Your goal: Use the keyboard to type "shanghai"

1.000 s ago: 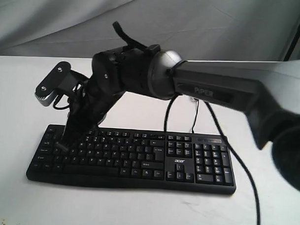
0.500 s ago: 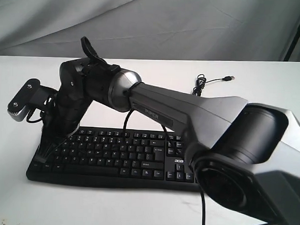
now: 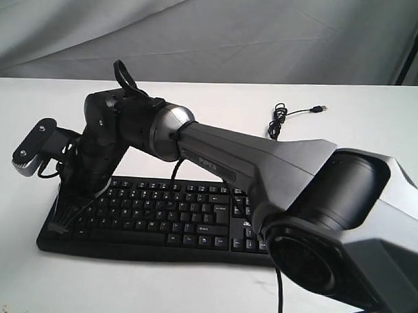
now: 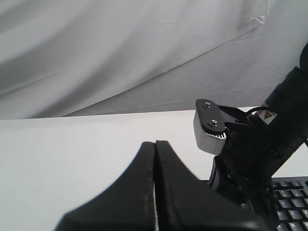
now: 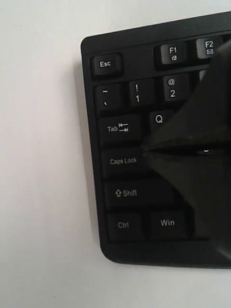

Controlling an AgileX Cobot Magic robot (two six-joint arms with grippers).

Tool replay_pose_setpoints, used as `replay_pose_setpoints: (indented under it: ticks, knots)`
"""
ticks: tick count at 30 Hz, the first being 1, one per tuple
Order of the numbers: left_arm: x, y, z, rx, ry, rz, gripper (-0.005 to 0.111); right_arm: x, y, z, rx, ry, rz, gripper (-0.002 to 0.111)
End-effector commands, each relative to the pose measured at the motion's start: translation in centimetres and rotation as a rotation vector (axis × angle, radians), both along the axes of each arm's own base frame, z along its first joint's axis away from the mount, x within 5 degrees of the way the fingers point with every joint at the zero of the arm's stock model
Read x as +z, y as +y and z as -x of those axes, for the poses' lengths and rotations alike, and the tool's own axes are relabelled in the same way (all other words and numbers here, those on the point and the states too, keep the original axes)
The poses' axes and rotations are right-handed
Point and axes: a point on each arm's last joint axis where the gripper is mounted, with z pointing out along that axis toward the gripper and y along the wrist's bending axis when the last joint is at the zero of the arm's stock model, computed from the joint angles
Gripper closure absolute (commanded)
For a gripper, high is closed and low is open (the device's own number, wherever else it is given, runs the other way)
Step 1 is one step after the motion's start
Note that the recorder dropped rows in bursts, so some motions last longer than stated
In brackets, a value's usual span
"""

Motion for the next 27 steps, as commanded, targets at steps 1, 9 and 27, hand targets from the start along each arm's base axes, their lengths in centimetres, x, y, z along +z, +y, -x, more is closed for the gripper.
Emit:
replay_pose_setpoints:
  ticks: [1,9,27]
  knots:
    - [0.0,0.0,0.0,-0.007,-0.007,0.009,0.107,0.4,0.2,0.2,0.005,0.009,-0.012,0.108]
    - [0.0,0.0,0.0,-0.007,-0.007,0.009,0.107,-0.7,0.2,0.2,0.004,0.034,-0.002,0.108]
    - [0.0,0.0,0.0,-0.007,-0.007,0.009,0.107,5.6,-1.7,-0.2,0.015,-0.116,0.062,0.108]
